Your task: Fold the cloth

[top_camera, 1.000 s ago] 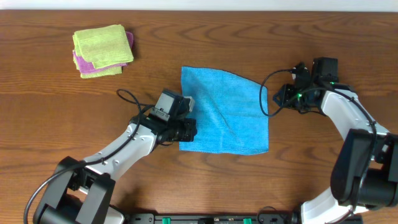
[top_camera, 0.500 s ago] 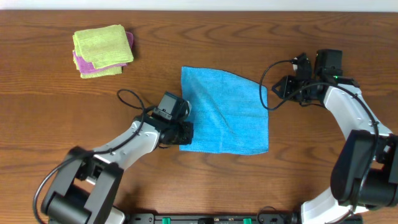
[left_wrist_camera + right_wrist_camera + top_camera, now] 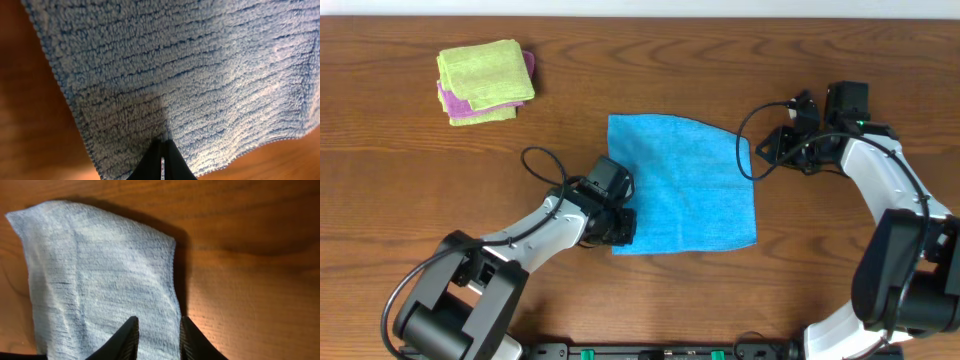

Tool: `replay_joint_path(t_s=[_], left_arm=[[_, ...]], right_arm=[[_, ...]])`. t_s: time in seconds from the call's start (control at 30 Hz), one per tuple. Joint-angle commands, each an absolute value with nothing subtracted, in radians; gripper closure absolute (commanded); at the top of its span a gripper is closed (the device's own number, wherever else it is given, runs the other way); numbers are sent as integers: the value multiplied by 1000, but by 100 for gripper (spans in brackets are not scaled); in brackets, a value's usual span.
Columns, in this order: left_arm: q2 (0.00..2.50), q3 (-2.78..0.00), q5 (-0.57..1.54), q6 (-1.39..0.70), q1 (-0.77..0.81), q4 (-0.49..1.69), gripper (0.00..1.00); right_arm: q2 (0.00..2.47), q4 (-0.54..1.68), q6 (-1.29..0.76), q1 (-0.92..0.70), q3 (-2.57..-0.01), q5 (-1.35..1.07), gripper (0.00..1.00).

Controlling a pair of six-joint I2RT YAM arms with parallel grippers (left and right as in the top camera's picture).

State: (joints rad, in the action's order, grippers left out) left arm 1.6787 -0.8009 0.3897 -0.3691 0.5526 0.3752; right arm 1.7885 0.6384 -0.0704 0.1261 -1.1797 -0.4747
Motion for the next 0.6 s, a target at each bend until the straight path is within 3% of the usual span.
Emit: replay_joint_path(t_s=[0.0, 0.57], left_arm=[[1686, -783, 330, -355, 557, 419, 94], [1589, -783, 249, -282, 557, 615, 94]], right_arm=[[1786, 677, -16, 130, -1242, -439, 72], [1786, 797, 17, 130, -1327, -392, 64]])
